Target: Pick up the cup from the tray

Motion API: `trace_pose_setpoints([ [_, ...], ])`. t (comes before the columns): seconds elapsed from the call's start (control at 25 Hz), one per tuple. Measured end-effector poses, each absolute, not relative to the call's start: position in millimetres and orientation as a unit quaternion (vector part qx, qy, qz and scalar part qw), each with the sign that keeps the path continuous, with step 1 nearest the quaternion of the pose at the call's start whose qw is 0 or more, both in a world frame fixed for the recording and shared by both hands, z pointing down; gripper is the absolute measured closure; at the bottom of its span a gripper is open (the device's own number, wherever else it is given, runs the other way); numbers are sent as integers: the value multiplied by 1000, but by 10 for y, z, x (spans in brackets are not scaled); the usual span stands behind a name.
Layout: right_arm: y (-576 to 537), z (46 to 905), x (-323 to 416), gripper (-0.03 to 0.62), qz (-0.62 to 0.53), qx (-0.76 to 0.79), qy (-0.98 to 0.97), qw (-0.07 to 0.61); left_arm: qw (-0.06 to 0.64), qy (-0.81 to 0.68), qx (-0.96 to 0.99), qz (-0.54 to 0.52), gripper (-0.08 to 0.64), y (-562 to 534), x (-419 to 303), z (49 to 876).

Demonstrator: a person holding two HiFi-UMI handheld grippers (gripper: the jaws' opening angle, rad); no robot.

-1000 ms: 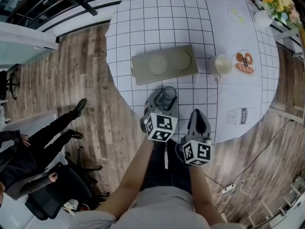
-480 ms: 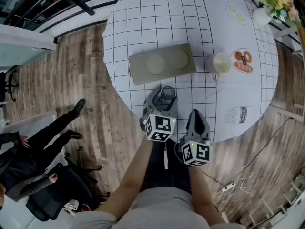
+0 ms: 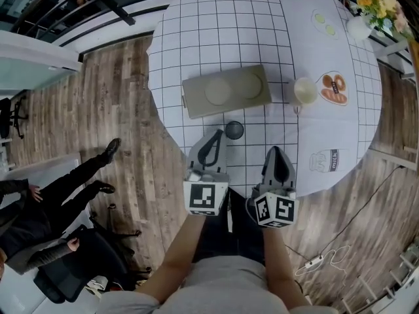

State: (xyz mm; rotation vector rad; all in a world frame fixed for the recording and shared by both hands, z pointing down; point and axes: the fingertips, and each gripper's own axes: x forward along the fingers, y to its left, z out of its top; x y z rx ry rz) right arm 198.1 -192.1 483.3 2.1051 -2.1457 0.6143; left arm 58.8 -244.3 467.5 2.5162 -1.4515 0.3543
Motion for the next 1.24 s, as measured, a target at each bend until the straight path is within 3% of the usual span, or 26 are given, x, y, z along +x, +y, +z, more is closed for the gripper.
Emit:
trace_pose_setpoints([
  [0.24, -2177, 4321, 1988, 584, 146, 687, -712, 7, 100, -491, 865, 39, 552, -2539, 753, 4054],
  [1.24, -2086, 3820, 1986, 584, 102, 691, -716, -13, 50, -462, 882, 78, 552, -2398, 1000, 3778],
])
